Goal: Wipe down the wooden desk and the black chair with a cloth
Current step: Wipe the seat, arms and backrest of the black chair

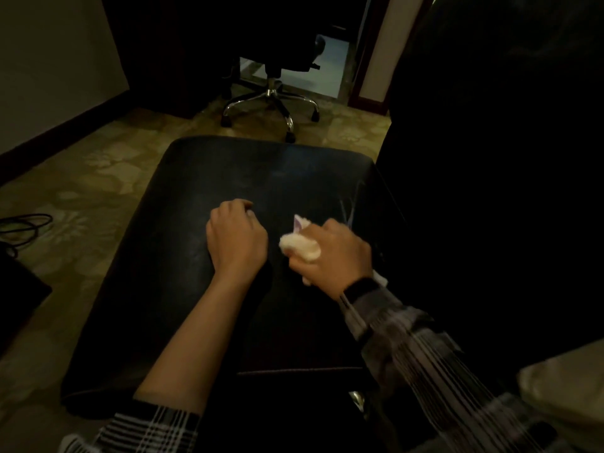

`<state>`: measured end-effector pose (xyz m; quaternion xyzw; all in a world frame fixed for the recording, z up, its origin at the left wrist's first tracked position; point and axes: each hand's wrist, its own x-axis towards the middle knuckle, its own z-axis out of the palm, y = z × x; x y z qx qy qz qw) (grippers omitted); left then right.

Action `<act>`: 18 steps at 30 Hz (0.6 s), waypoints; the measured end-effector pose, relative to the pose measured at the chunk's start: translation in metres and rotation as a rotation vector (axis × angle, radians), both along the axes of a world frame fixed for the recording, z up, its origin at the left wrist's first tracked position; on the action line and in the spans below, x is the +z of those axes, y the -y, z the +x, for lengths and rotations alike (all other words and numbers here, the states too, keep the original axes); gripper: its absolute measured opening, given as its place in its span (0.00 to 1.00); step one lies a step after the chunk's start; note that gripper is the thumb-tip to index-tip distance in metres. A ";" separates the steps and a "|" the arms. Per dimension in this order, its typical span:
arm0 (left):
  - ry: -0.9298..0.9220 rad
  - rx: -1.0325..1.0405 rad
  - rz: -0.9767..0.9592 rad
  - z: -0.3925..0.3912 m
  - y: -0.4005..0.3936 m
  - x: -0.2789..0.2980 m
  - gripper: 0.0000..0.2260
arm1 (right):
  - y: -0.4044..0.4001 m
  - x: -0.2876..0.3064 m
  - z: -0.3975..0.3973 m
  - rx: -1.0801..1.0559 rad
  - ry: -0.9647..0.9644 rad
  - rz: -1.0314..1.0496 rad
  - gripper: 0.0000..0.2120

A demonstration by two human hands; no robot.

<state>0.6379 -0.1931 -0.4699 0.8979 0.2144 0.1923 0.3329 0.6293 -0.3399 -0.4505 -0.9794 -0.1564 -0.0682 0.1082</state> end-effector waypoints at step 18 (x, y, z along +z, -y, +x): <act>-0.108 -0.059 0.354 0.003 0.007 -0.009 0.14 | 0.005 -0.002 0.011 0.002 -0.019 0.020 0.22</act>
